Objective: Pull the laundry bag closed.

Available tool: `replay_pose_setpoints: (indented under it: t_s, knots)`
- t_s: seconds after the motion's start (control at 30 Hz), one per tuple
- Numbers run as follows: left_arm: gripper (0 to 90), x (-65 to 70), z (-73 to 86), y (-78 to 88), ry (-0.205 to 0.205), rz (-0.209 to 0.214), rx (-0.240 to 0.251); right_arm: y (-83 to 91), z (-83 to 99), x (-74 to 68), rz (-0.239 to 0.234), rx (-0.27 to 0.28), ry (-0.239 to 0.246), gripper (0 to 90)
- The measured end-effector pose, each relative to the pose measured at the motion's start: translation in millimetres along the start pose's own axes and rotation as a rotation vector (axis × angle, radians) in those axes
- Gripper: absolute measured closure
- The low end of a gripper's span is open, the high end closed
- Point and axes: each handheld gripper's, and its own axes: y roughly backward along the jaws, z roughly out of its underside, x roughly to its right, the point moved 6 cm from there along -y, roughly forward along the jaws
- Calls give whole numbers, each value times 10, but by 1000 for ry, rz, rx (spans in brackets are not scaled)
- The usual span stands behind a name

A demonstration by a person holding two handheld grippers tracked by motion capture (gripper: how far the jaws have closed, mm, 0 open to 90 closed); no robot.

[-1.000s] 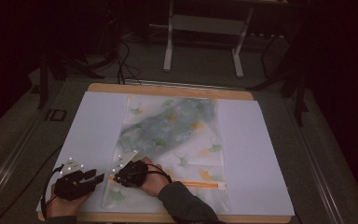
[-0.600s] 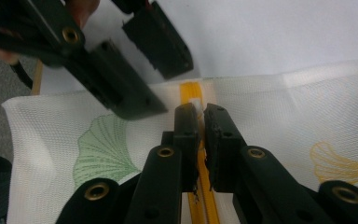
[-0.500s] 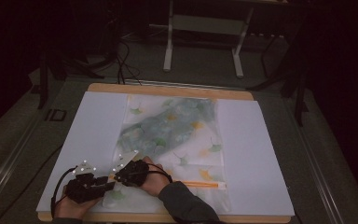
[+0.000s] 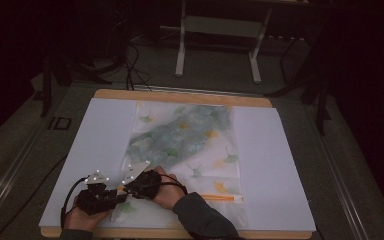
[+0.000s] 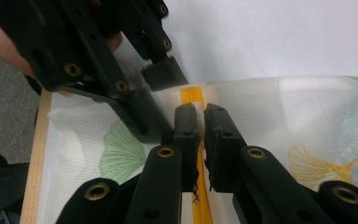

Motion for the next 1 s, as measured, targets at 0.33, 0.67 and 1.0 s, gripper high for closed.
replay_pose_setpoints:
  t_s: [0.33,0.67,1.0]
  knots:
    - [876,19,-10,21,-9,19,10,-13,85,21,-4,-5,1,845]
    - [879,26,-14,28,-12,21,15,-34,181,24,-9,-21,1,846]
    - [879,33,-31,74,-13,21,43,-18,238,28,5,-50,13,847]
